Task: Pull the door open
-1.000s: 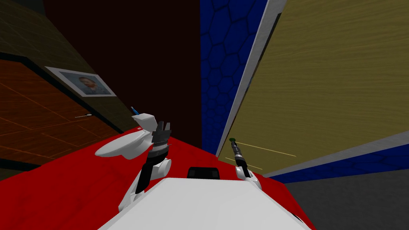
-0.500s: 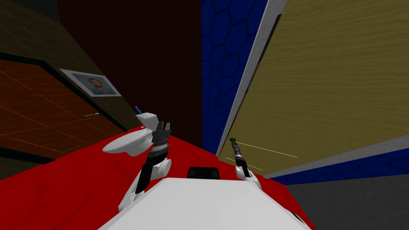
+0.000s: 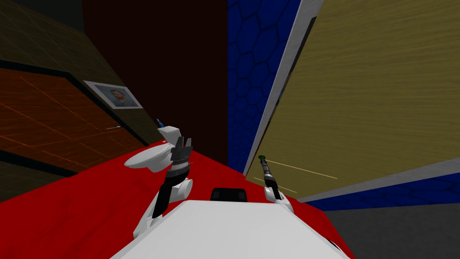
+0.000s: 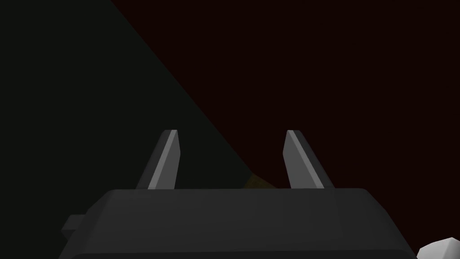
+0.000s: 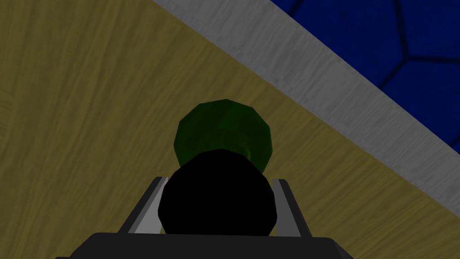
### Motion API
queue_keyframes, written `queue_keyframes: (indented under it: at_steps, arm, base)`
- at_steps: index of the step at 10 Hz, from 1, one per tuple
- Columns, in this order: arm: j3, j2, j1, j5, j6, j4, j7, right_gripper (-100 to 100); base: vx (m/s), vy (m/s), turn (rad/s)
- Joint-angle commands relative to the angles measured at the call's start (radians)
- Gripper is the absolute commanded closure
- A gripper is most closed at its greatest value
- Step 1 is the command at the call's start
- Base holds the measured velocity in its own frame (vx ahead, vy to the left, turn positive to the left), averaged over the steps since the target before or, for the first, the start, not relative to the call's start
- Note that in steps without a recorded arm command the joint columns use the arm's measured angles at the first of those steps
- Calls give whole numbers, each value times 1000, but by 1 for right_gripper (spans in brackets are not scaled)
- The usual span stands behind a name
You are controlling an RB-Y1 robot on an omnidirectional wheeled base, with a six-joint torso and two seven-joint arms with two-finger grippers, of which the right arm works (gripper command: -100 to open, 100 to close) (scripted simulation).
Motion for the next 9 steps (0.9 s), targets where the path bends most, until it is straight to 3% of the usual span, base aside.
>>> queue_keyframes:
  at_steps: [1, 9]
  arm:
    - [6, 4, -8, -5, -6, 12, -28, 100]
    - [28, 3, -13, -67, -2, 15, -232, 100]
  base:
    - [-29, -7, 29]
    - [-37, -13, 55]
